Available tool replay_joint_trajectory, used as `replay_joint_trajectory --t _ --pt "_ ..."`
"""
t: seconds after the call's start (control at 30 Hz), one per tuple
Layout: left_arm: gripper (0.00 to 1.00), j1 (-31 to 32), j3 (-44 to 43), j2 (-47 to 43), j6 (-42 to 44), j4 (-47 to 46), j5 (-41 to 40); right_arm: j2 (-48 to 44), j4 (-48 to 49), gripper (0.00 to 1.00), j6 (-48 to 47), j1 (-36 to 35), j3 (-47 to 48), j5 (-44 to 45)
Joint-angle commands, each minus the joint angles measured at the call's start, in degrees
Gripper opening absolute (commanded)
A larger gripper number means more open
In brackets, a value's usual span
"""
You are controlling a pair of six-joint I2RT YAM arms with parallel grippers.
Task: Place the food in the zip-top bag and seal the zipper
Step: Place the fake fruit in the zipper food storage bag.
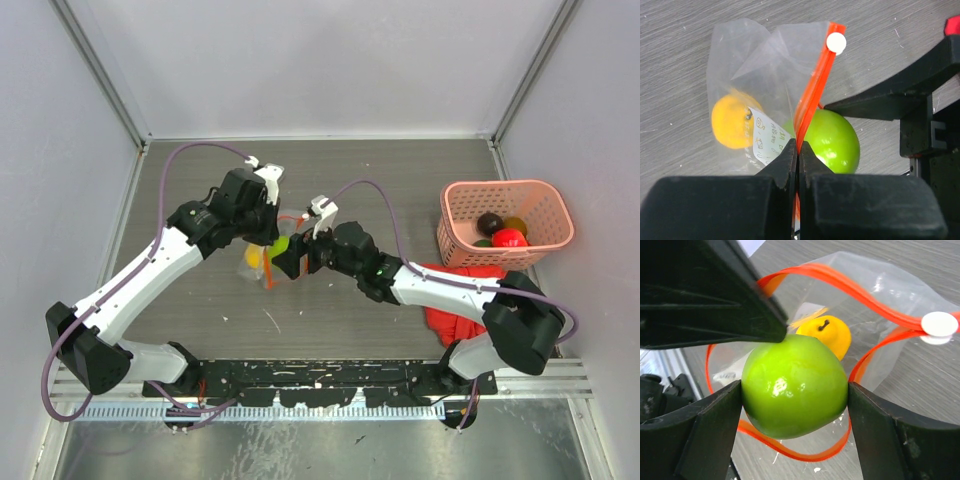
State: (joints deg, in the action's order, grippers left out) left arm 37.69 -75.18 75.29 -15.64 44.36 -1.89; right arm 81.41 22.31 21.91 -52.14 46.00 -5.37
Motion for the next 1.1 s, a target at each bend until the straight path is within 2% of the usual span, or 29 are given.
replay_joint_trajectory --t 0.0,0.2,0.4,0.57,0.7,0.87,1.07 --pt "0.0 -0.19 -2.29 -1.0 -0.27 -3.44 2.46 0.99 3.35 0.74 -1.48 -0.14 2.85 6.38" --pt "0.0 -0.22 -2.25 -1.11 -0.73 -3.75 3.65 1.5 0.83 0.86 -0.6 -0.2 4.75 7.73" --pt "0.0 -0.47 -2.17 -1.02 -1.46 -3.83 3.53 -2.05 -3.6 0.99 -0.38 -0.2 5.48 8.28" --pt "0.0 -0.77 -2.12 -0.84 -1.98 -3.84 3.49 -5.34 -8.68 1.0 -0.6 -0.16 6.69 8.2" --pt "0.0 -1.03 -2.08 -0.93 -1.98 -3.84 3.16 -8.52 -13.88 0.98 -0.32 -0.18 6.79 13.1" --pt "0.0 -1.2 -2.14 -0.76 -2.1 -3.93 3.55 -9.58 -20.4 0.9 0.19 -0.16 7.19 17.24" --pt "0.0 -1.25 -1.99 -0.76 -2.2 -4.14 3.75 -5.96 -19.53 0.79 1.75 -0.11 5.97 20.22"
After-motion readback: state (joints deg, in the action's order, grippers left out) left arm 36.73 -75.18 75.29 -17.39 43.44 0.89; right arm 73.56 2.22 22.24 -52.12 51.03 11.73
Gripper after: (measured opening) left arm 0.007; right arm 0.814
